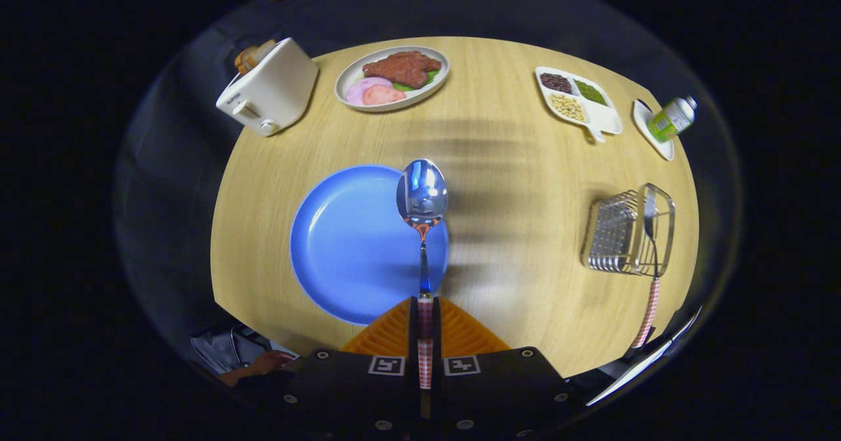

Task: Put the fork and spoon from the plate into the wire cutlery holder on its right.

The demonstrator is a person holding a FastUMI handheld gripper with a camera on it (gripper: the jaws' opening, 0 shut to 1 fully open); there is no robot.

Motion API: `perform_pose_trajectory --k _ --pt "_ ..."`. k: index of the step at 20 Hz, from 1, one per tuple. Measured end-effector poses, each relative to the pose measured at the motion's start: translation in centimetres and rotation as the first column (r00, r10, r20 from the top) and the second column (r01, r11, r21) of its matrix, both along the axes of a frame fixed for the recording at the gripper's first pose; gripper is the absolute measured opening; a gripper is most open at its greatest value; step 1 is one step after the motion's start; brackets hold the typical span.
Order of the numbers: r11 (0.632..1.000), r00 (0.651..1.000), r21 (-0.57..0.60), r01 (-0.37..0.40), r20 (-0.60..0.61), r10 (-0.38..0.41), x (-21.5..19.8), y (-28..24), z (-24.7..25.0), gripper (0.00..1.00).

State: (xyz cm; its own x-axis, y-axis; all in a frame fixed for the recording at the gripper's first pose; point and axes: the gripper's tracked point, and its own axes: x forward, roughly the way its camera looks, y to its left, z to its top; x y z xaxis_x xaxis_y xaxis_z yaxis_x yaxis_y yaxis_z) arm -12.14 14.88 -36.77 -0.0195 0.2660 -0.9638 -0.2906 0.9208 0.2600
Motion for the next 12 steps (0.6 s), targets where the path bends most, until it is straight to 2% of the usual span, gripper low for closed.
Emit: perform_pose_trajectory --k 7,10,12 --pt "0.984 0.986 -0.073 0.164 -0.009 -0.165 2.4 -9.5 2.2 0.07" --pt "0.973 0.977 -0.102 0.208 -0.019 -0.211 3.2 -12.8 2.4 0.07" --pt "0.970 0.977 -0.120 0.210 -0.018 -0.214 3.7 -14.6 2.4 0.07"
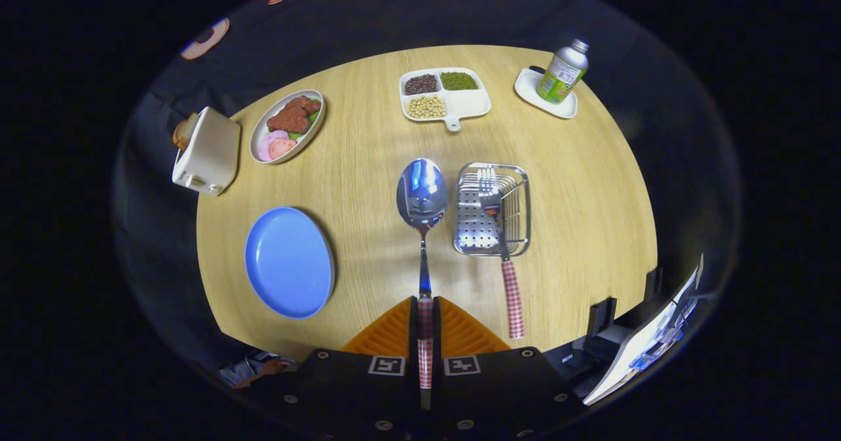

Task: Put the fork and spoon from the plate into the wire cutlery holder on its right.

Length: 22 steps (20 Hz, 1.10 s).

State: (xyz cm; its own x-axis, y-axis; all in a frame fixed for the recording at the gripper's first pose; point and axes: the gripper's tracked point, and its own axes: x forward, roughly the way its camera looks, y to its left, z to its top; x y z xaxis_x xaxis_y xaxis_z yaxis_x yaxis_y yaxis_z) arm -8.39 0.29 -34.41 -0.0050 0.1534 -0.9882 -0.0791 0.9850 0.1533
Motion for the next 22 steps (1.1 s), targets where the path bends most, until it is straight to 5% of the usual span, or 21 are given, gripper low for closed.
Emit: perform_pose_trajectory --k 10,22 --pt "1.000 0.985 0.017 -0.002 -0.171 0.005 0.2 -2.7 -1.9 0.07" --pt "0.991 0.882 0.102 0.083 -0.471 -0.025 0.3 -2.9 -3.7 0.07"
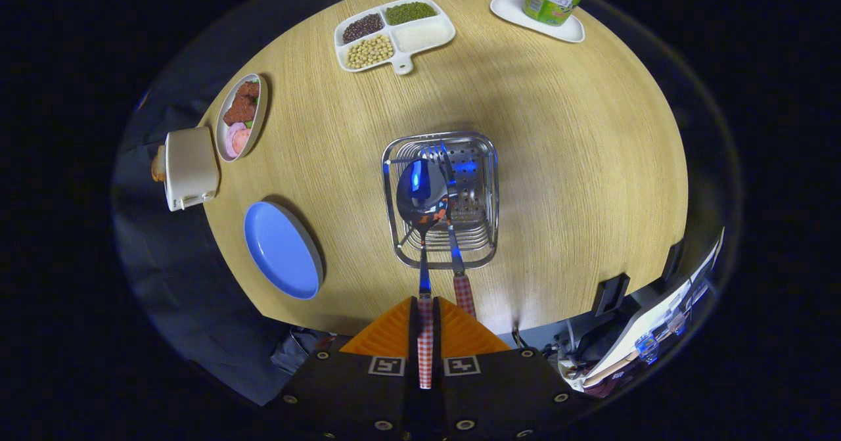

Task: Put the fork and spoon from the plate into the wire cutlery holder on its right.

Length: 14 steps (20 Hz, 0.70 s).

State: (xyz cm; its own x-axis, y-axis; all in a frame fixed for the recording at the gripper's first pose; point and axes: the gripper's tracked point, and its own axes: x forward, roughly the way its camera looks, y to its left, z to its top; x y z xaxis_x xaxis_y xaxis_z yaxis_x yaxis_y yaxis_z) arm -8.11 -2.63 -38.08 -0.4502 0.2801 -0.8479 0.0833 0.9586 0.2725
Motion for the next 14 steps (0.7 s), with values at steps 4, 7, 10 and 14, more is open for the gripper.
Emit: perform_pose_trajectory --k 4,7,10,14 --pt "0.999 0.997 0.034 -0.008 -0.078 0.011 0.3 0.4 0.1 0.07" --pt "0.999 0.995 0.009 -0.042 -0.087 0.043 1.3 -0.2 -0.3 0.07" --pt "1.000 0.995 0.024 -0.011 -0.095 0.013 2.1 0.2 -0.1 0.09" --pt "0.998 0.998 0.056 0.012 -0.069 -0.008 2.8 0.9 0.7 0.16"
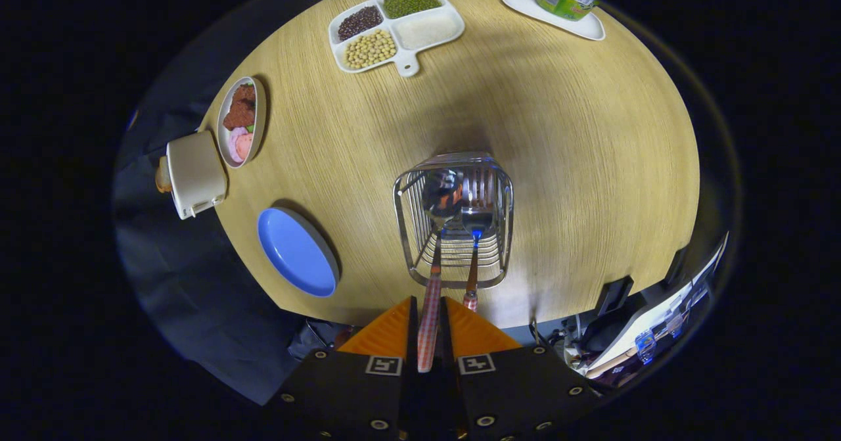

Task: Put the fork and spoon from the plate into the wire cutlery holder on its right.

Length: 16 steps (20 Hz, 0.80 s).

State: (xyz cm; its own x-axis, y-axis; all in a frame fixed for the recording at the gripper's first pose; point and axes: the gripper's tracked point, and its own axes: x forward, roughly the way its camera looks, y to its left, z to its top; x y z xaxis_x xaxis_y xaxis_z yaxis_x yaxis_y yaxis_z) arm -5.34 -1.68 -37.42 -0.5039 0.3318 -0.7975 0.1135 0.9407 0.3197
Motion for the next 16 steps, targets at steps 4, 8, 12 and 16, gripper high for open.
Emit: perform_pose_trajectory --k 4,8,12,16 --pt "1.000 0.996 -0.001 0.012 0.092 -0.012 1.3 -0.5 1.3 0.29" --pt "0.998 0.962 0.016 0.053 0.266 -0.056 3.7 -1.0 3.5 0.44" --pt "0.993 0.873 0.059 0.107 0.472 -0.122 6.4 -1.0 7.0 0.71" --pt "0.984 0.709 0.094 0.152 0.684 -0.175 9.5 -1.5 11.1 0.95"
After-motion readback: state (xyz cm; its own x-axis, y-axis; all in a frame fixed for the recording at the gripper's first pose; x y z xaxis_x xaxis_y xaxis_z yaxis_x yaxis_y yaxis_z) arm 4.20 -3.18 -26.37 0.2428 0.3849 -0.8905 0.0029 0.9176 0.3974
